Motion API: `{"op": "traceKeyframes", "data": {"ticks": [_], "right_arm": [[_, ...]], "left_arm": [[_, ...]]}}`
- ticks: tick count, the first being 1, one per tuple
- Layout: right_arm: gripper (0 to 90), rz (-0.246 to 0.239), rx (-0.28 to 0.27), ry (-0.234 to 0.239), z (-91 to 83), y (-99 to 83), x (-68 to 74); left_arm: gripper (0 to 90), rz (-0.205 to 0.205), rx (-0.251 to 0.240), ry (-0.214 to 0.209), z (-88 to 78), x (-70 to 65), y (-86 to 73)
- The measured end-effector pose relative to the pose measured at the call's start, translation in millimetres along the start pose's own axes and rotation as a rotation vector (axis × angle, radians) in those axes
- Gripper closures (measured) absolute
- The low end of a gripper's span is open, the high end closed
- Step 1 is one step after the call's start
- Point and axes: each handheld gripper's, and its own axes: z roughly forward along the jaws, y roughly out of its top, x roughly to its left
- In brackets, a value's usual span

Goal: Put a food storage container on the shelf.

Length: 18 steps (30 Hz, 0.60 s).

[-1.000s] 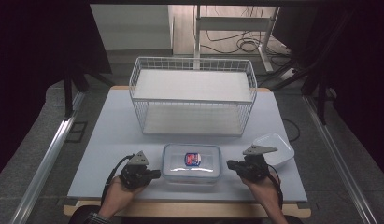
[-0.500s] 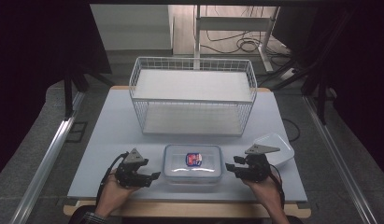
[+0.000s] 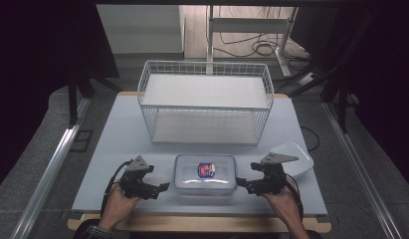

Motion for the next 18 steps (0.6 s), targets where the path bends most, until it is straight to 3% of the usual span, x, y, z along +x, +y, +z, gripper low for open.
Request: {"op": "traceKeyframes", "data": {"ticks": [7,10,18], "right_arm": [[4.3,0.042,0.009,0.05,4.0,7.4,2.2],[2.7,0.075,0.006,0.088,7.0,11.9,3.8],[5.1,0.096,0.084,0.122,23.6,20.5,0.5]], "left_arm": [[7.6,-0.016,-0.007,-0.017,-3.7,-0.8,19.0],[5.2,-0.012,-0.008,-0.069,1.7,-1.1,28.4],[4.5,-0.031,0.033,-0.165,30.6,1.0,47.4]]}}
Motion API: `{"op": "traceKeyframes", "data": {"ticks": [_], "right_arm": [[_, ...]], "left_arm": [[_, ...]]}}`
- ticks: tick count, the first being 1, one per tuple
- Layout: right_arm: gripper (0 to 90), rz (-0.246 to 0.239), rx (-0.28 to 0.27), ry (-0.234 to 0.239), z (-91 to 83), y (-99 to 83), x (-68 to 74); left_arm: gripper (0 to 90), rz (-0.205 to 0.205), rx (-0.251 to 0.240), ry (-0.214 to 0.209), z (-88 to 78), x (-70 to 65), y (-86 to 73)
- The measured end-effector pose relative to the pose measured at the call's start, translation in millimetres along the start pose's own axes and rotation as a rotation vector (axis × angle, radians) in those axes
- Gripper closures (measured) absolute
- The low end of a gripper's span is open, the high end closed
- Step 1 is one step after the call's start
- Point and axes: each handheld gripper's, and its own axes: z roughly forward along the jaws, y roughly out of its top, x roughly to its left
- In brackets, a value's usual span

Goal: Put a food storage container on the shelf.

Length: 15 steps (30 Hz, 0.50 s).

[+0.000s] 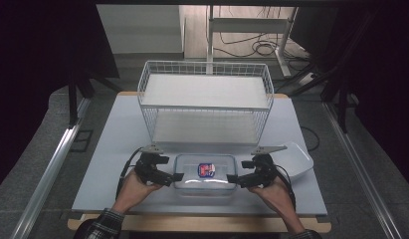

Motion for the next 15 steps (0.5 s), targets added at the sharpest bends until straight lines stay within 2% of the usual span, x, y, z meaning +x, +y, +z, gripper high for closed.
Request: {"op": "traceKeyframes", "data": {"ticks": [2,4,8,11,15], "right_arm": [[5.1,0.01,0.018,0.015,5.8,0.8,-2.1],[5.1,0.019,0.037,0.031,11.4,0.8,-3.4],[6.5,0.045,0.074,0.068,21.8,-1.4,-6.2],[7.4,0.081,0.085,0.09,23.5,-2.5,-6.9],[15.5,0.153,0.113,0.105,18.8,-5.1,-7.4]], "left_arm": [[2.7,-0.015,0.02,-0.033,7.2,3.1,-0.1],[1.7,-0.055,0.018,-0.088,11.4,6.8,-2.4],[1.9,-0.09,0.053,-0.203,20.2,9.0,-7.5],[1.1,-0.108,0.063,-0.2,18.9,7.0,-7.9],[12.9,-0.134,0.067,-0.208,8.0,5.1,-12.1]]}}
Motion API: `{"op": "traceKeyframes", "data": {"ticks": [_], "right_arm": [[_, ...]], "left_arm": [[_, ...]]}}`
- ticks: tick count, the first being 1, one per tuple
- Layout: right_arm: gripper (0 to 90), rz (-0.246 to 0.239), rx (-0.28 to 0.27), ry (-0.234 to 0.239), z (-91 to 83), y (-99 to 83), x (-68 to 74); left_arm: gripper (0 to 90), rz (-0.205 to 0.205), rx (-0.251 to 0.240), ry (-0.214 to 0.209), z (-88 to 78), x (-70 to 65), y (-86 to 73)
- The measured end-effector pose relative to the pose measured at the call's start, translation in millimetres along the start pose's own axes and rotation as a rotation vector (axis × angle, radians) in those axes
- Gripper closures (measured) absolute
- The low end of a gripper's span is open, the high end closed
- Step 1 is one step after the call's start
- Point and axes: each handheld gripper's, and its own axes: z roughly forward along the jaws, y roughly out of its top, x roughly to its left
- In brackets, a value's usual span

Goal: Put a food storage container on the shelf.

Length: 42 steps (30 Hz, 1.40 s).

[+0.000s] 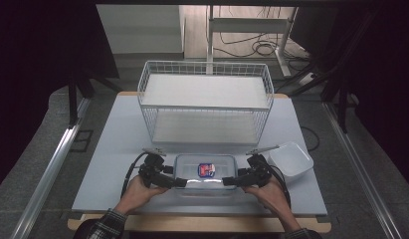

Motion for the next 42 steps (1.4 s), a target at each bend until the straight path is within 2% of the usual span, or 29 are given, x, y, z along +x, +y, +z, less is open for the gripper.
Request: {"op": "traceKeyframes", "data": {"ticks": [3,7,10,13,17,18,20,22,28,35,42], "right_arm": [[23.6,0.001,0.009,0.003,-7.0,-2.9,4.0],[38.8,0.016,-0.044,0.01,-20.3,-8.2,8.2],[42.7,0.03,-0.077,0.012,-24.1,-13.0,10.6],[47.5,0.072,-0.128,0.023,-27.1,-17.7,9.7],[48.3,0.043,-0.151,-0.014,-28.2,-18.8,16.2],[49.3,0.037,-0.171,-0.022,-28.3,-19.1,17.8],[49.7,0.041,-0.18,-0.021,-28.9,-19.0,18.3],[49.6,0.024,-0.195,-0.037,-29.6,-18.4,20.3],[49.8,0.001,-0.235,-0.034,-34.4,-15.2,26.2],[49.8,-0.039,-0.256,-0.028,-39.0,-4.6,31.5],[49.8,-0.064,-0.28,-0.031,-48.5,9.8,35.7]], "left_arm": [[24.9,-0.012,-0.027,0.002,-9.3,-4.9,-6.4],[41.2,-0.022,-0.078,0.019,-20.2,-14.9,-16.2],[45.6,-0.039,-0.105,0.025,-21.9,-18.3,-18.9],[49.7,-0.052,-0.145,0.033,-22.8,-19.5,-19.3],[51.3,-0.055,-0.175,0.056,-23.5,-20.7,-19.0],[51.6,-0.059,-0.179,0.061,-23.8,-21.2,-18.6],[51.9,-0.055,-0.188,0.074,-24.1,-22.0,-18.2],[51.9,-0.052,-0.194,0.075,-24.5,-22.5,-17.6],[52.2,-0.034,-0.239,0.087,-34.6,-27.7,-10.9],[52.2,-0.008,-0.251,0.106,-44.8,-32.7,-1.0],[52.2,0.025,-0.266,0.121,-55.6,-38.6,16.6]]}}
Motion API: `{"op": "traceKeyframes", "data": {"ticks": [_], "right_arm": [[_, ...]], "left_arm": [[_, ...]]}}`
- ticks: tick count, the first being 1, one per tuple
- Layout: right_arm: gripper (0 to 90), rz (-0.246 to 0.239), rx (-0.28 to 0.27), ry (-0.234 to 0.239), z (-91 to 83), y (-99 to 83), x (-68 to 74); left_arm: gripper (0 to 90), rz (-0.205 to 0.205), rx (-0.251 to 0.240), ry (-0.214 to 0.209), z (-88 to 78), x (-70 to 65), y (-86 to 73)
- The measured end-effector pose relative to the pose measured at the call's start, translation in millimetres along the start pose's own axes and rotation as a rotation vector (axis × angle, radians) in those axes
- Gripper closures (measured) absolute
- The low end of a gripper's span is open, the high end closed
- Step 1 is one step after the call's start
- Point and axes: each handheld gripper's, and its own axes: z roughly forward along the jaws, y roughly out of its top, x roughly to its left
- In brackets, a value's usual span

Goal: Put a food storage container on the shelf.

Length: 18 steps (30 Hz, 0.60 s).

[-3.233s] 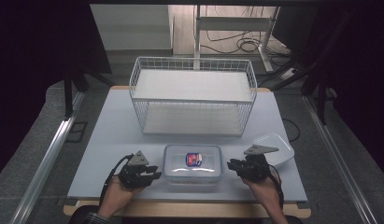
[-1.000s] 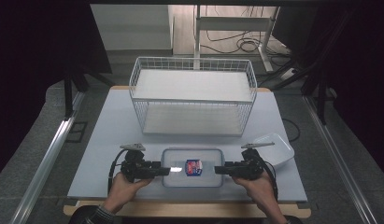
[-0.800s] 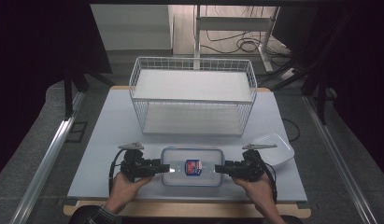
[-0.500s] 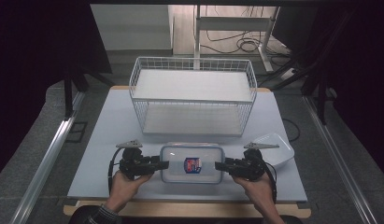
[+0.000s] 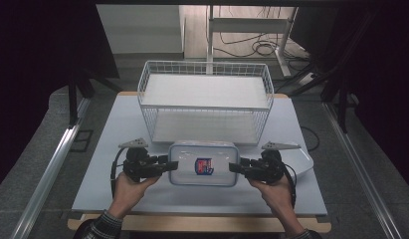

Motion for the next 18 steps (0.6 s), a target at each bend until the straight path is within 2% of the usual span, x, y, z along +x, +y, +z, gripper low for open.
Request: {"op": "traceKeyframes", "data": {"ticks": [6,18], "right_arm": [[49.8,-0.033,-0.029,-0.001,-6.1,21.2,5.2],[49.8,-0.076,-0.065,0.004,-11.3,63.6,12.4]], "left_arm": [[52.1,0.03,-0.017,0.005,-8.2,-3.1,22.7],[52.1,0.058,-0.053,0.02,-22.8,-5.1,60.1]]}}
